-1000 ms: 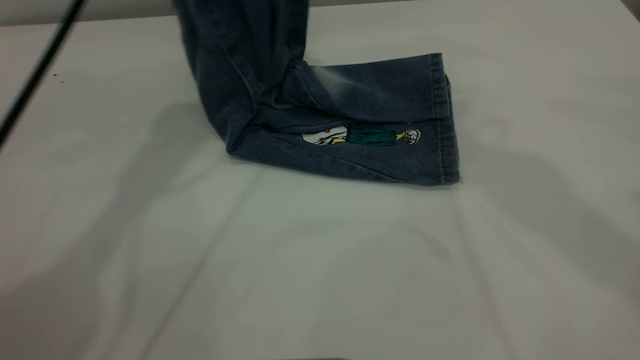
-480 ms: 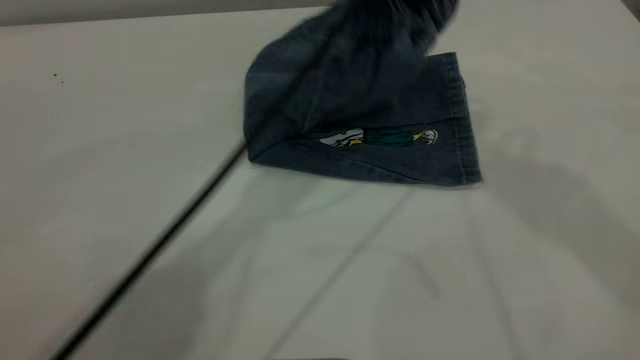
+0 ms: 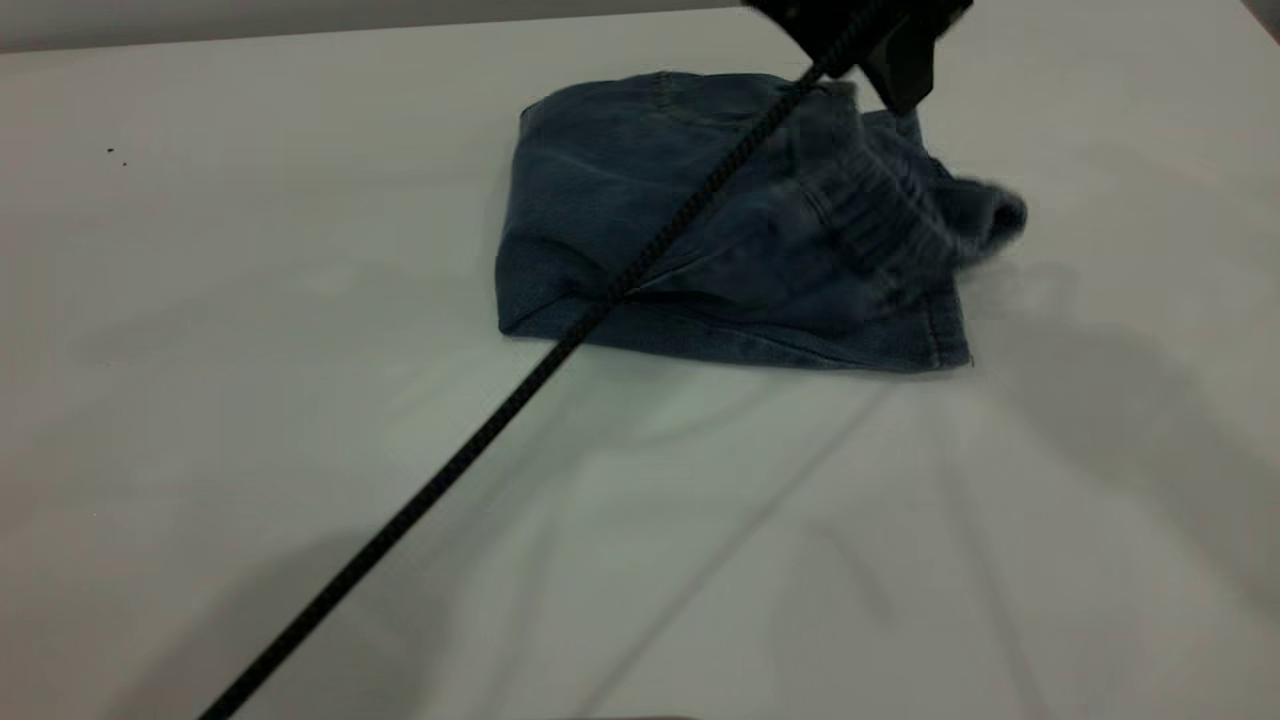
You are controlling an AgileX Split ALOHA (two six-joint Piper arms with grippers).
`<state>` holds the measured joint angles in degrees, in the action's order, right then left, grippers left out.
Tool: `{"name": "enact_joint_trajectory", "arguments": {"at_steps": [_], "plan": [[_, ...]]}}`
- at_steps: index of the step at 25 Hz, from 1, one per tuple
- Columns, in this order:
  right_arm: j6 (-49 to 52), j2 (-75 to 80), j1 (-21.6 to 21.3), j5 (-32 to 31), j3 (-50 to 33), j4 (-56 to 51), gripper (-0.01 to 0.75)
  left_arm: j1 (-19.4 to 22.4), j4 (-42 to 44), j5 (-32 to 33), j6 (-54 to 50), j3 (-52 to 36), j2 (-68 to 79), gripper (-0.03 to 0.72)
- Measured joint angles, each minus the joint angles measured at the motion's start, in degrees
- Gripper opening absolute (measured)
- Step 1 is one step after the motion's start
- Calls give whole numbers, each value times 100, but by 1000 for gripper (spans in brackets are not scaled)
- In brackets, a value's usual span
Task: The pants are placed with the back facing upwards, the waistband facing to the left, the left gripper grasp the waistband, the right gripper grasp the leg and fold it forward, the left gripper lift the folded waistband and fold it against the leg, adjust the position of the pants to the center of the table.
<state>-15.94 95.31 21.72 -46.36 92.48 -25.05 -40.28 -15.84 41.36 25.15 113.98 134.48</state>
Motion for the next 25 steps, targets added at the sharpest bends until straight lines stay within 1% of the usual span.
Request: {"name": "enact_joint_trajectory", "arguments": {"at_steps": [2, 5, 8, 11, 14, 16, 18, 22, 25], "plan": [[13, -44, 0, 127, 12, -23, 515, 0, 270, 572, -11, 264, -5, 501], [17, -113, 0, 238, 56, -65, 514, 0, 771, 1615, -39, 600, -6, 525], [19, -130, 0, 258, 61, -65, 514, 42, 1314, 2012, -211, 650, 7, 531], [19, -106, 0, 162, 56, -30, 514, 108, 1739, 1867, -529, 682, 167, 531], [8, -69, 0, -125, 12, 1, 514, 173, 1862, 1383, -950, 708, 439, 531], [8, -45, 0, -172, 4, 13, 514, 181, 1867, 1055, -1080, 708, 693, 531], [8, -38, 0, -184, 4, 13, 514, 181, 1867, 878, -1132, 708, 946, 531], [8, -38, 0, -184, 4, 13, 514, 181, 1867, 801, -1190, 708, 1332, 531], [-6, -38, 0, -189, 4, 13, 514, 181, 1867, 978, -1375, 738, 1397, 531]]}}
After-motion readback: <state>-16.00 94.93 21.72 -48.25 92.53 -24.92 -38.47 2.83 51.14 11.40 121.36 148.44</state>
